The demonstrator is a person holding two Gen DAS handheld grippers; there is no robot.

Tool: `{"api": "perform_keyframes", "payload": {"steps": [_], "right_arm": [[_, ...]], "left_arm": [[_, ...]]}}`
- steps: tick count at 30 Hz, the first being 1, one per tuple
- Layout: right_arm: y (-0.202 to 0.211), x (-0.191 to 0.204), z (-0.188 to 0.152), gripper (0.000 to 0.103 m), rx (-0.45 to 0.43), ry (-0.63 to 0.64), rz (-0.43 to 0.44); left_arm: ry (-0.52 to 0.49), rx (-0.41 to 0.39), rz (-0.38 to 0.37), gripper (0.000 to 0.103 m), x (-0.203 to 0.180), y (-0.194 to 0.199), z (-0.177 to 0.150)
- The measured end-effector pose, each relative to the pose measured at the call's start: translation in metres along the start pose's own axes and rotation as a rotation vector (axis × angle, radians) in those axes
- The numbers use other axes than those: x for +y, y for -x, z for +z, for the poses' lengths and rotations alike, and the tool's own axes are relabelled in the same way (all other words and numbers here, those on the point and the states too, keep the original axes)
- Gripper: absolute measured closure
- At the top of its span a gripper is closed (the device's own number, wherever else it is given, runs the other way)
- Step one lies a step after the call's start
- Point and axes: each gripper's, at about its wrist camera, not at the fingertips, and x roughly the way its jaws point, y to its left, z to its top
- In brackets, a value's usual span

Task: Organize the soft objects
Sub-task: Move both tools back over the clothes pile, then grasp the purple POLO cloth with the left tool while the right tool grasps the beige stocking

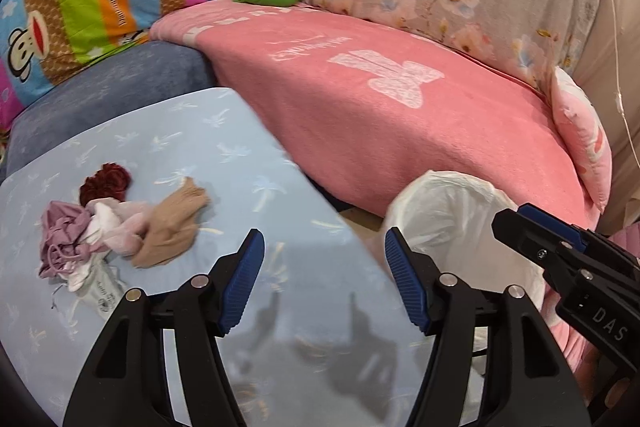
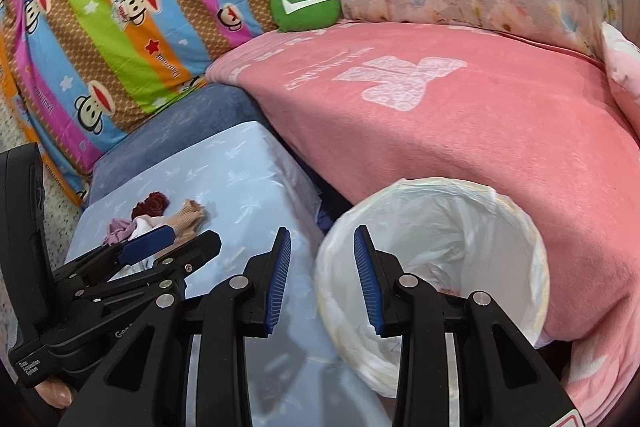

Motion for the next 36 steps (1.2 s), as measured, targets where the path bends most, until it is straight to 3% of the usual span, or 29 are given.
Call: {"api": "perform_keyframes", "payload": {"steps": [1, 4, 20, 30, 36], "right_arm": [[-0.002, 0.006, 0.000, 0.062, 0.002, 0.006, 0.005], [-0.010, 0.028, -0.001, 0.060, 0.023, 0.038, 0.035], [-0.057, 0.119, -0.014, 0.060, 0.115, 0.140, 0.152], [-0.100, 0.169, -0.015, 0.060, 0.165, 0.164, 0.186], [-0.135, 0.189, -0.011, 0.060, 0.185, 0.158, 0.181]], "left_arm": [[0.008, 0.002, 0.013, 0.033, 0.006, 0.001, -0.001], [0.045, -0.007, 0.056, 0.029, 0.026, 0.006, -0.005], [0.231, -0.016, 0.263, 0.028, 0.147, 0.029, -0.028], [0.334, -0.004, 0.345, 0.028, 0.219, 0.031, -0.031], [0.389, 0.012, 0.343, 0.028, 0.252, 0.021, -0.032]]}}
